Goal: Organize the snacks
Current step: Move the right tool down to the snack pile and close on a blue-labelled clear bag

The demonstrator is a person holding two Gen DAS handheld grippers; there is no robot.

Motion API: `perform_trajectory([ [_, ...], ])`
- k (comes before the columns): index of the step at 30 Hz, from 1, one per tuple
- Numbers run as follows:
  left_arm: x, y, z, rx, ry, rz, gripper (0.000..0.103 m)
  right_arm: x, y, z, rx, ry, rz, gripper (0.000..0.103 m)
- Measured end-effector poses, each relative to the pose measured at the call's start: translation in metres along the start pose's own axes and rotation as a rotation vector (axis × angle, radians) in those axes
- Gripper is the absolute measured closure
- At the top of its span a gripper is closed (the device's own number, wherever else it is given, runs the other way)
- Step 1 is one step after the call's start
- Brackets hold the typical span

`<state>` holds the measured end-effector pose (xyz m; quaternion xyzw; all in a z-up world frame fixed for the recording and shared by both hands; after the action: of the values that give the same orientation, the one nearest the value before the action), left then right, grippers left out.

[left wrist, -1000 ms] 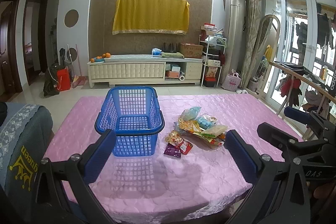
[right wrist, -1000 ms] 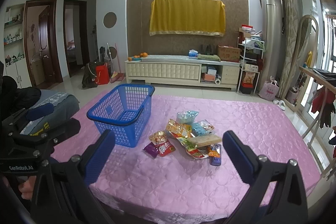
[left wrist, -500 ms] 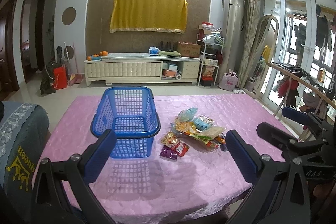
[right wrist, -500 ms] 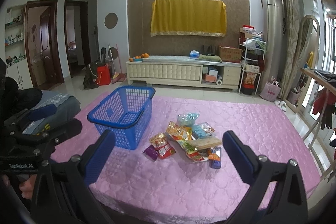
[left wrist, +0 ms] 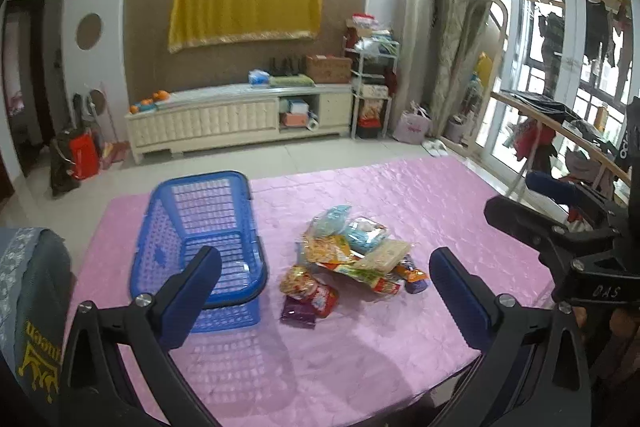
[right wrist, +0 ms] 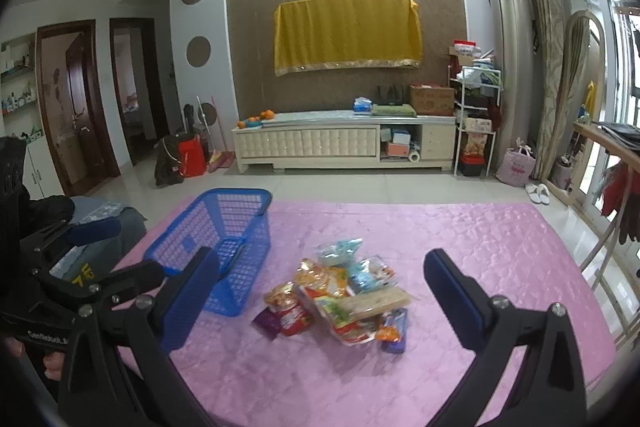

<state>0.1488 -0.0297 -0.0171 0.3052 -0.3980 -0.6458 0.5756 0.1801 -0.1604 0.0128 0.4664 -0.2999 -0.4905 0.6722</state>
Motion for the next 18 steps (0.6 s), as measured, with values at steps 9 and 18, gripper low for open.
perform_trajectory([
  [9,0.009,0.034,-0.067,-0.095,-0.058,-0.033,0.0,0.032,0.013,-0.038,-0.066,0.003,0.006,0.0],
  [18,0.009,0.046,-0.149,-0.244,-0.13,-0.02,0.0,0.069,0.005,-0.107,-0.264,0.002,0.046,0.0],
])
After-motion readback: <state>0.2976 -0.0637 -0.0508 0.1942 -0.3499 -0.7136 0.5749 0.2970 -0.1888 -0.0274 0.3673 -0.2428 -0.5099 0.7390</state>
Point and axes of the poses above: each gripper's, at about its wrist camera, not at the fingertips, and z roughly against the way its jaws point, x to its right, y to its top, the point moved 7 cm from there along -z, roughly the way its jaws point, and after that the axes turned 3 degrees about x, right-handed, at the moved point
